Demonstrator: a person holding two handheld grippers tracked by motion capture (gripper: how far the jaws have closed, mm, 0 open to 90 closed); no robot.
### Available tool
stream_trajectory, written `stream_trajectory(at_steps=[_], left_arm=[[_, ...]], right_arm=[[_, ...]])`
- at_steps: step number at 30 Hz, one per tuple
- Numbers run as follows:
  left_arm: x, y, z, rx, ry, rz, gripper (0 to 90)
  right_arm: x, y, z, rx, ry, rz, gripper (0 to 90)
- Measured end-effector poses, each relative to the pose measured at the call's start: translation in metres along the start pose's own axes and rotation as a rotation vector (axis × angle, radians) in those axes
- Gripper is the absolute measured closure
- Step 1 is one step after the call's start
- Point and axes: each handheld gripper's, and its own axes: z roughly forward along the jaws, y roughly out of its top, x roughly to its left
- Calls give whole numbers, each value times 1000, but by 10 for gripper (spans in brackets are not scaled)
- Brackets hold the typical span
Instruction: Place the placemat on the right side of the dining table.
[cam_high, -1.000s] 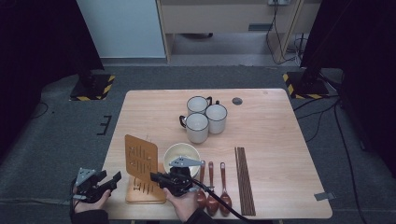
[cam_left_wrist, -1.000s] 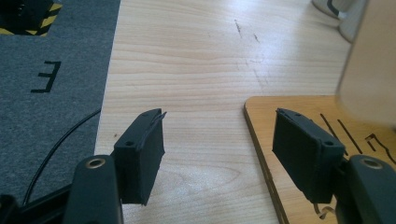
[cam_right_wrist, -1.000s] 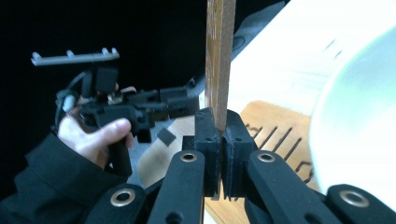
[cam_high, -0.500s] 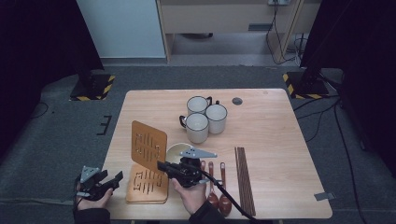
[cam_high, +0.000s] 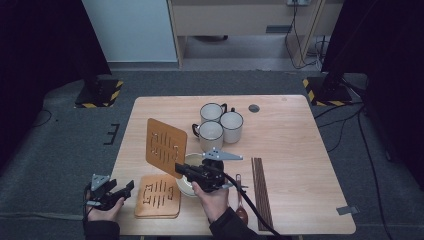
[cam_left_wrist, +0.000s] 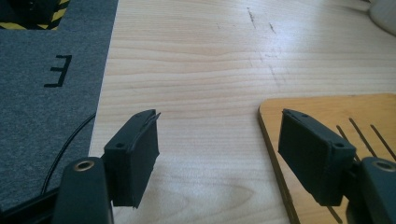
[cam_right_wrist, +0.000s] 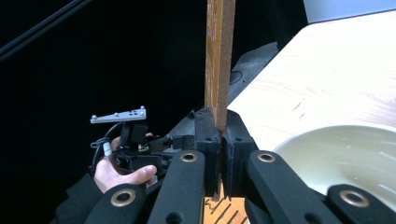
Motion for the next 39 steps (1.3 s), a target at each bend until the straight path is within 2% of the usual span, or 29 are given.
stream_trajectory(at_steps=[8,16,22,39], left_arm=[[-1,5,8,4,5,-14,266],[2,6,13,3,23,-23,243],[2,8,17,6,29,-17,236],[2,19,33,7,46,-33,219]], right_arm=[[-5,12,-9,-17,-1,4,871],[-12,25,-20,-57,-1,10,871],[-15,31,-27,-68,-4,5,871],[-30,53,-54,-114,-36,-12,871]])
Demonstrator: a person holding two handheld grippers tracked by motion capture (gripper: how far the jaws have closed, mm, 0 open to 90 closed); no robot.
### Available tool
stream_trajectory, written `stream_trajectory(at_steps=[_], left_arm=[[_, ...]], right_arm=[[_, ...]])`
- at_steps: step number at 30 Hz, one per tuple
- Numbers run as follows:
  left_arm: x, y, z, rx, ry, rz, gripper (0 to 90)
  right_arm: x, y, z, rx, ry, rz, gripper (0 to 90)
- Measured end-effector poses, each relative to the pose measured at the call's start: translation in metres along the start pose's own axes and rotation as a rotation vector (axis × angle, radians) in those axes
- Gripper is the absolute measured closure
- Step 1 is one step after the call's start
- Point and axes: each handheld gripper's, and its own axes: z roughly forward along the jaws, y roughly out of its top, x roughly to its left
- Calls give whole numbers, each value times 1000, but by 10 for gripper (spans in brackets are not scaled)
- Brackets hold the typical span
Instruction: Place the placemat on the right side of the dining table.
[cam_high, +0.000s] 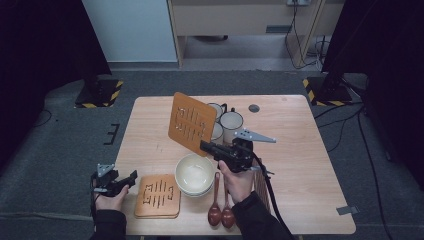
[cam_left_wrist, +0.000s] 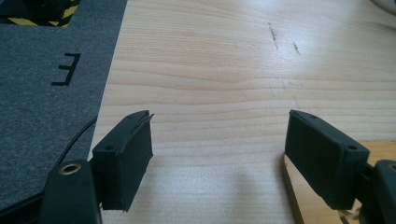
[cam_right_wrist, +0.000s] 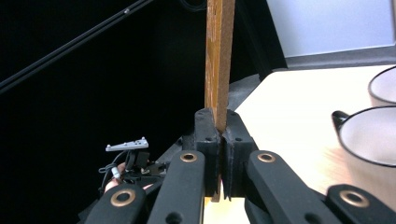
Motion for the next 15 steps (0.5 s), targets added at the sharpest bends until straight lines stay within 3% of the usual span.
stream_trajectory(at_steps=[15], left_arm=[[-11,5,25,66,21,55,204]], right_arm=[[-20,13,-23,-18,-51,-3,871]])
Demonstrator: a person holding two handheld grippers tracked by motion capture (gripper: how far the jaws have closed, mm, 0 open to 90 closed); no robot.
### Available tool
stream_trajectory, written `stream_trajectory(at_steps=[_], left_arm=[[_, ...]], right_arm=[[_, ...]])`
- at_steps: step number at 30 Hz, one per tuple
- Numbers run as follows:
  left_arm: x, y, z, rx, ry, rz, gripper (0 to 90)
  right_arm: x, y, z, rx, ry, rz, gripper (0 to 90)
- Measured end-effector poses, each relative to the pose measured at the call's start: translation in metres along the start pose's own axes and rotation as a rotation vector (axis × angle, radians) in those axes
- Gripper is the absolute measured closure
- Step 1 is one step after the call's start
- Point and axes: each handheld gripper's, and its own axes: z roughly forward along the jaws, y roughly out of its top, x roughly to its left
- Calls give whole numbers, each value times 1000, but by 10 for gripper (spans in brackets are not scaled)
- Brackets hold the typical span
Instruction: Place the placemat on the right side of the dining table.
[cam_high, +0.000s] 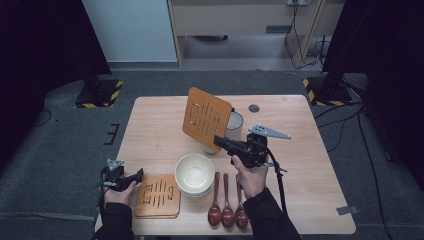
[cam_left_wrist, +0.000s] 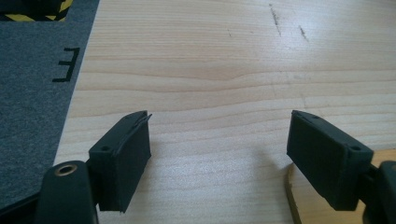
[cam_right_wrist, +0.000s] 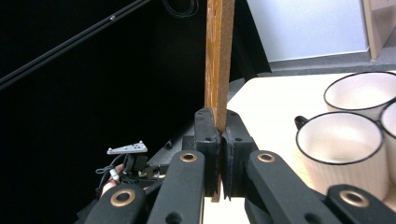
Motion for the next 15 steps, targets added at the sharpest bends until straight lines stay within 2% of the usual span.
stream_trajectory(at_steps=[5,15], left_arm=[[-3,1,5,14,12,21,191],[-6,1,10,8,15,55,141]], right_arm=[[-6,3,-9,-10,-12,9,871],[-19,9,-23,-23,-41,16,871]])
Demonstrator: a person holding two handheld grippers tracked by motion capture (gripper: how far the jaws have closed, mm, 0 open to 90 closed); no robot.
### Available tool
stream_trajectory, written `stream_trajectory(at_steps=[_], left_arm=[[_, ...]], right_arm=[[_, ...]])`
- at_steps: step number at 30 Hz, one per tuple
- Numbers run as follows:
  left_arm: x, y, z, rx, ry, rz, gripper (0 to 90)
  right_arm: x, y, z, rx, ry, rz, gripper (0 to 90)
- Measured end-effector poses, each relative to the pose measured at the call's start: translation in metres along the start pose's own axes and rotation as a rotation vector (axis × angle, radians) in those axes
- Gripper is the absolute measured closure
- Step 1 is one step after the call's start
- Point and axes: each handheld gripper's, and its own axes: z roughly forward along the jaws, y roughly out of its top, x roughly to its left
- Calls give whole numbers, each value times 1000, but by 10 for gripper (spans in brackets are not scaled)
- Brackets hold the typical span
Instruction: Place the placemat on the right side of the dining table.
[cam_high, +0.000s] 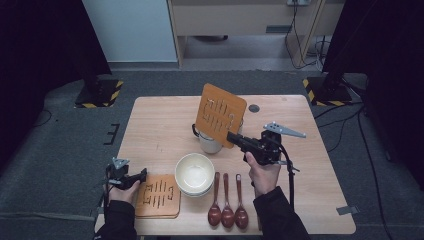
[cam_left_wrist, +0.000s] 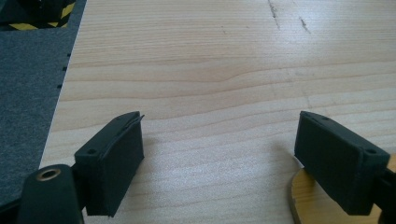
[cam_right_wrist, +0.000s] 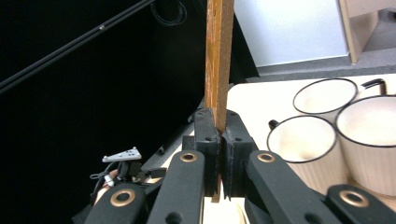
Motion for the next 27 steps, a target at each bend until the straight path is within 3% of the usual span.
stream_trajectory(at_steps=[7,27], left_arm=[[-4,1,3,27,7,45,73],[-2,4,7,33,14,27,34]], right_arm=[[-10,4,-10,-3,-20,-1,871],[-43,9,-43,-11,-79,11,871]])
